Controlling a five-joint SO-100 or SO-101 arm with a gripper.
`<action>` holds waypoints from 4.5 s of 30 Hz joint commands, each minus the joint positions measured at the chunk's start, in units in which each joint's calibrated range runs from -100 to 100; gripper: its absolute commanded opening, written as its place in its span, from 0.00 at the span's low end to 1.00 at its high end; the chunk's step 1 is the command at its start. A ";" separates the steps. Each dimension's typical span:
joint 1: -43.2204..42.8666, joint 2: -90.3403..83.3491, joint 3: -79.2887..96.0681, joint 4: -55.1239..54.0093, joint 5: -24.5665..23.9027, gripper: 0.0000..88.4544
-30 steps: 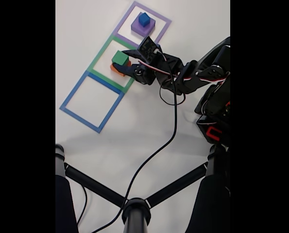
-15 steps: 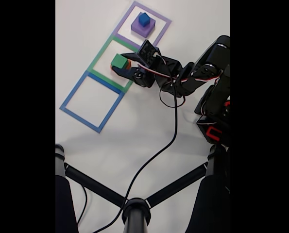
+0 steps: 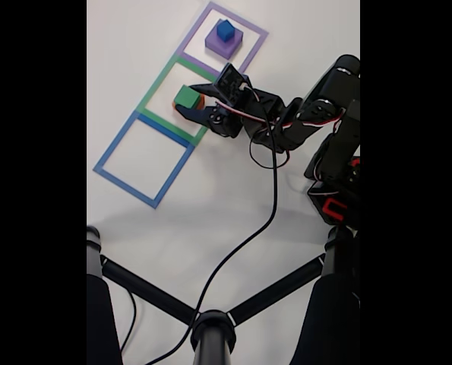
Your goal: Tower of hanoi
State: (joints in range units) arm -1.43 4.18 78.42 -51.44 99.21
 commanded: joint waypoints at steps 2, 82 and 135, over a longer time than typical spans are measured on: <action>1.17 -0.17 -1.86 -1.29 0.79 0.10; 26.18 -55.62 -14.22 76.41 0.79 0.26; 23.89 -1.05 -19.31 20.00 0.79 0.25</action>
State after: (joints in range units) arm 22.55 3.17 61.97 -29.86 99.01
